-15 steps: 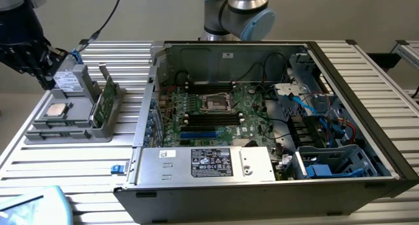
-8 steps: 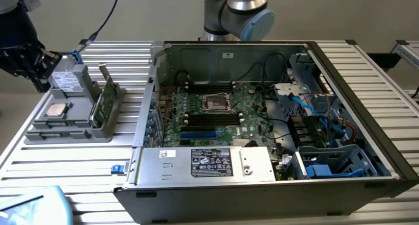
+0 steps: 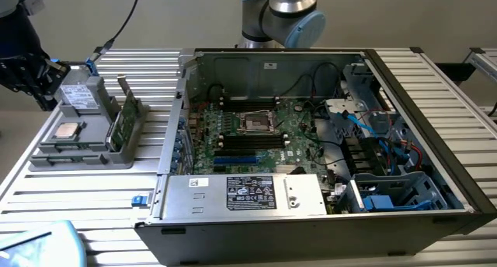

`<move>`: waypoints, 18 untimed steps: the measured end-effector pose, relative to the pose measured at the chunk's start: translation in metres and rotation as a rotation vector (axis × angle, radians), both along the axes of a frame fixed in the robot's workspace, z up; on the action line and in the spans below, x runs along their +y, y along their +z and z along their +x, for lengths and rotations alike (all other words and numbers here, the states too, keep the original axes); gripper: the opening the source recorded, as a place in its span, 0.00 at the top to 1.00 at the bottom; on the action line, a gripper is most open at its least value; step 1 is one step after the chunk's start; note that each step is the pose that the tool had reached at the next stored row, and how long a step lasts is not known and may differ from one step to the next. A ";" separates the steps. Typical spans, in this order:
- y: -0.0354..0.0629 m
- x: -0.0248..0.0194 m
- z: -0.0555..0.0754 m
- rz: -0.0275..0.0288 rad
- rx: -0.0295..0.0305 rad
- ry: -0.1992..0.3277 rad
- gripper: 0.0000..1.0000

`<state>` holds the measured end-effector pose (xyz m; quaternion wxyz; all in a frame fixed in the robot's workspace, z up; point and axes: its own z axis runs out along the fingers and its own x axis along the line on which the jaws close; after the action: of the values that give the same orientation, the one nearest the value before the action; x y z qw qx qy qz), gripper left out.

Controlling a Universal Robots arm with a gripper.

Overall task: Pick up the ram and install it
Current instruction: 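Pick up the ram and move it above insertion slot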

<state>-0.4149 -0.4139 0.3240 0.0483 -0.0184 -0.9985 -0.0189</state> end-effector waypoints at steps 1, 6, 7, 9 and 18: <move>0.0000 0.0000 0.000 0.0000 0.0000 0.000 0.87; 0.0000 0.0000 0.000 0.0000 0.0000 0.000 0.87; 0.0000 0.0000 0.000 0.0000 0.0000 0.000 0.87; 0.0000 -0.0001 0.000 0.0000 0.0001 0.000 0.87; -0.0024 -0.0001 0.000 0.0013 -0.0026 0.117 0.87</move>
<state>-0.4149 -0.4140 0.3215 0.0480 0.0399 -0.9979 -0.0167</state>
